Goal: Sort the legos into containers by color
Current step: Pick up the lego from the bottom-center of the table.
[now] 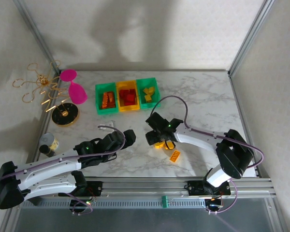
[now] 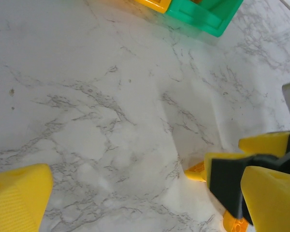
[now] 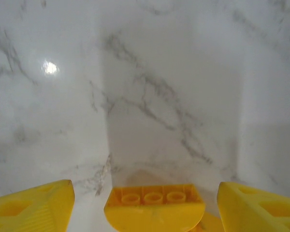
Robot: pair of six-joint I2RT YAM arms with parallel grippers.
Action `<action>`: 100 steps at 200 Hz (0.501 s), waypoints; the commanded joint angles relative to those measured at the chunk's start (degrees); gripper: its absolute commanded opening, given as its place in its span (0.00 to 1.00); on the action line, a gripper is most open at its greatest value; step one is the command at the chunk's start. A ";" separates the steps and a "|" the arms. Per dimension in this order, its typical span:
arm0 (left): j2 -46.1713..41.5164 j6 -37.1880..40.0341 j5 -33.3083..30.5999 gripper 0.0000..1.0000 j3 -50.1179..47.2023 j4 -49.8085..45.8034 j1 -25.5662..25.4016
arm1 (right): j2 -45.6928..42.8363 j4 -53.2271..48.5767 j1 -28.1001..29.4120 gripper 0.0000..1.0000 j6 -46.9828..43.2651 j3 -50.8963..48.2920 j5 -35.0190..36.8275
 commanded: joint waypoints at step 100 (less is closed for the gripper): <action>0.45 -3.11 -3.28 1.00 -1.38 -2.20 -0.57 | 7.47 -1.03 2.00 0.78 2.64 -0.01 4.63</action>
